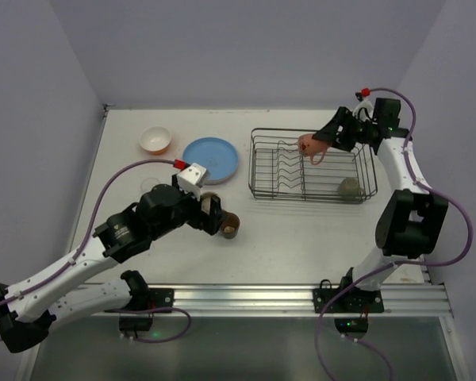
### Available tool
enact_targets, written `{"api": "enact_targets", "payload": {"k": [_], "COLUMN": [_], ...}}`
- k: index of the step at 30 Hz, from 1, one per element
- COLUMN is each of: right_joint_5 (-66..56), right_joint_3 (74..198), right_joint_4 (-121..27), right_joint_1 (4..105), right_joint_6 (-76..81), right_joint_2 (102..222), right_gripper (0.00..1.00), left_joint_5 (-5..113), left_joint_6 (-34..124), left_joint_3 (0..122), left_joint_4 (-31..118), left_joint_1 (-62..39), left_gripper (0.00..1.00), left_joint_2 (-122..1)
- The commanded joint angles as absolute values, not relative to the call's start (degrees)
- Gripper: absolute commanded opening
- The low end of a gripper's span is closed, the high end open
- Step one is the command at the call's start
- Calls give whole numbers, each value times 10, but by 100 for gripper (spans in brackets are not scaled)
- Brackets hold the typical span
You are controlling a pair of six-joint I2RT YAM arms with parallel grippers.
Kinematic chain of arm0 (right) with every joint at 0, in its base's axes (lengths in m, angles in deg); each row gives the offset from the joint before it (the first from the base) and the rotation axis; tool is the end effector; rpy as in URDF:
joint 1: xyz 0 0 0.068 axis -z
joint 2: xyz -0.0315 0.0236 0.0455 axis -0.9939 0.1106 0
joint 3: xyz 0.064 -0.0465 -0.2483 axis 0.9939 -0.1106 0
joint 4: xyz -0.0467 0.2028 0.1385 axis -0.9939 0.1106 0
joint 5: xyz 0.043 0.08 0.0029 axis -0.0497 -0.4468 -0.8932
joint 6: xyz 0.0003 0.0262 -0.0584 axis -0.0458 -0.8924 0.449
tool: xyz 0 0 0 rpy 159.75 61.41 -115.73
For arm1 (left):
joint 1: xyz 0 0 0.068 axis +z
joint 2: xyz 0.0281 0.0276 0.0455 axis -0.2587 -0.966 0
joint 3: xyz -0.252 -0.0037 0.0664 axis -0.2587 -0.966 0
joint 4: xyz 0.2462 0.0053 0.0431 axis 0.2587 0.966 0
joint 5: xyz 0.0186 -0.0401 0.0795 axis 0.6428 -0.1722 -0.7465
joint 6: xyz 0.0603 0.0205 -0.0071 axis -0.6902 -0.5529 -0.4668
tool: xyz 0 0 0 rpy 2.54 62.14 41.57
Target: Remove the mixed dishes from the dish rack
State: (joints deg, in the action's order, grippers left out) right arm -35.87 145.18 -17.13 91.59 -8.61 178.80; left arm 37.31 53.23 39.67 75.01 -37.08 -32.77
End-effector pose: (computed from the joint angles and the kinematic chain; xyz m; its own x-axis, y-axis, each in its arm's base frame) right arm 0.3769 -0.0210 0.2921 -0.7513 0.3444 -0.5629 -0.1227 0.7653 0.6319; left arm 0.1236 -0.1470 0.3170 -0.4918 0.0945 -0.8656 0.5717 0.7849 -0.2391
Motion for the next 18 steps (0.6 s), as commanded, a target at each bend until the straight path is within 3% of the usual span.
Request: {"api": "enact_targets", "payload": {"k": [1,5,13,18], "right_joint_5": [-505,-623,-690,-703], "right_joint_3": [1418,1347,1208,1145], "right_joint_4": [-303,-437,-787,-966], "right_joint_1": [932,933,930,919], "right_joint_6": [-169,-269,-531,-647], "right_joint_2": [1743,1715,1615,1559], "right_gripper": [0,0,0,0], "left_joint_5": [382,391,439,539], "left_joint_6": [592,627,609,591], "left_joint_3": [418,410,434,485], "left_joint_4": [666,593,361,250], "left_joint_1": [-366,-366,-365,-354], "left_gripper": [100,100,100,100], "left_joint_2": [-328,-338,-400,-489]}}
